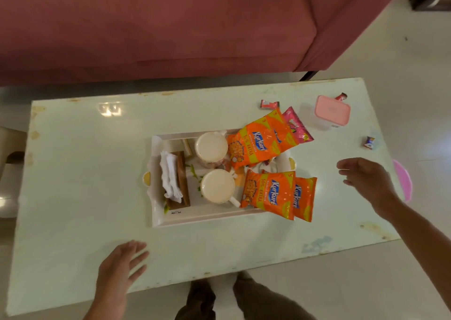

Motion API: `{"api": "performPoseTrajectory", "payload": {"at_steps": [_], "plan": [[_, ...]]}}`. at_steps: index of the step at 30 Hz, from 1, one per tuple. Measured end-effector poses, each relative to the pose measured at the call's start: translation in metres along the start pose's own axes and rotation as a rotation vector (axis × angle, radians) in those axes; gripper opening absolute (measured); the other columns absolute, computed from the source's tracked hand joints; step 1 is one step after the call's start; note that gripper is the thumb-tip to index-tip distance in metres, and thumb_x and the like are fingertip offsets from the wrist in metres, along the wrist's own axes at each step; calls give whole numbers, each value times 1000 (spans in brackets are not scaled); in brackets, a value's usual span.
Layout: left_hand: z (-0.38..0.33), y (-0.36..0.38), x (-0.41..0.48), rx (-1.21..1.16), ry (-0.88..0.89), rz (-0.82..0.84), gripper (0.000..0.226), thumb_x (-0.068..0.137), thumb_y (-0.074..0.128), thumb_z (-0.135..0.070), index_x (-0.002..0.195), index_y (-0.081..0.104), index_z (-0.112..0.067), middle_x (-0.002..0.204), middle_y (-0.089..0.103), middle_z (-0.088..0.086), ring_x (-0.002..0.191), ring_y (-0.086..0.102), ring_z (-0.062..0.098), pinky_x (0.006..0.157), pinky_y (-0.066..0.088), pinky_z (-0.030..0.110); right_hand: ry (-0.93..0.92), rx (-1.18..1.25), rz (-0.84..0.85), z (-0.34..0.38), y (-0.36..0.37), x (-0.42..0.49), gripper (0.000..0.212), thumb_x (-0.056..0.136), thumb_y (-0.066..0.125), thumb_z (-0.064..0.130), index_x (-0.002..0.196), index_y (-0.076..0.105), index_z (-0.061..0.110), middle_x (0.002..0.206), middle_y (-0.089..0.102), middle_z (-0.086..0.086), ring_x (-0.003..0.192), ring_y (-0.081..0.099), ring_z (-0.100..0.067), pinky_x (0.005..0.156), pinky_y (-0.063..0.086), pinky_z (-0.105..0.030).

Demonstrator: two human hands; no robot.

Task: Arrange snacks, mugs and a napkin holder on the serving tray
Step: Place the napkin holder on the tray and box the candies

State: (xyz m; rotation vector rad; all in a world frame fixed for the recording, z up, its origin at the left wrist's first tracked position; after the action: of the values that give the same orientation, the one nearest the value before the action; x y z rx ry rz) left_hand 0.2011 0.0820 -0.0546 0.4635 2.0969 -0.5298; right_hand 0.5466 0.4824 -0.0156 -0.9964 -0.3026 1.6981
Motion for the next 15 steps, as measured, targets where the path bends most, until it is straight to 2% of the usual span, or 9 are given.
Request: {"api": "performPoseTrajectory", "payload": {"at_steps": [2,5,7,9,11,13,14,15], "plan": [[15,6,-17,12,-39,33,18,103,51,-14,90,62,-7,119,66,23,80,72,24,77,49,39,-105,-153,-29,-3,-5,-4,36,86,55,-7,98,73,22,104,75,-1,96,70,-17,91,56,-41],[30,27,-41,86,-7,150,21,100,54,-18,94,65,-1,110,76,19,94,70,31,76,50,39,-211,-304,-44,-1,-12,12,32,85,66,0,110,71,19,112,74,0,101,67,-15,91,47,-27],[30,53,-58,132,58,228,29,93,55,-26,100,69,-2,100,80,9,100,72,33,78,51,42,-246,-368,-38,1,-18,35,36,84,70,4,118,68,16,117,71,-6,109,65,-21,89,42,-25],[17,88,-75,95,109,310,36,87,55,-31,107,69,-4,105,80,9,101,74,32,80,53,44,-316,-447,-16,5,-22,63,44,83,73,6,125,64,11,123,66,-15,115,62,-29,94,44,-31],[0,137,-92,-18,138,400,45,85,57,-40,113,68,-7,114,76,15,105,74,32,82,60,46,-405,-551,23,9,-30,97,55,82,75,7,134,57,5,133,58,-21,125,54,-36,104,39,-38],[-20,194,-109,-111,167,517,70,77,72,-59,125,64,-9,124,73,16,113,71,30,89,61,43,-472,-625,81,16,-37,130,67,81,77,12,141,48,4,143,49,-22,134,44,-39,110,34,-41],[-31,221,-115,-144,190,572,79,74,72,-64,131,60,-10,128,71,15,117,69,30,94,59,42,-506,-643,103,22,-37,143,73,80,78,14,144,44,5,147,45,-21,136,40,-40,111,33,-43],[-40,251,-120,-170,215,600,78,79,66,-64,135,58,-11,130,70,14,121,66,30,97,57,43,-542,-657,124,28,-37,157,78,79,79,17,146,41,6,150,42,-19,137,37,-41,111,33,-45]]}}
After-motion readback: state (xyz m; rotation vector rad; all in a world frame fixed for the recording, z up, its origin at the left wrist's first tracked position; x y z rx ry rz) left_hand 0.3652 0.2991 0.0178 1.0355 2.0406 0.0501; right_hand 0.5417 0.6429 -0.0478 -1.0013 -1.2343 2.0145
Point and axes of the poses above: each hand's wrist, its own x-axis towards the middle knuckle, its own y-axis out of the palm, z = x × y, the point moved 1 cm from there along x, towards the middle knuckle
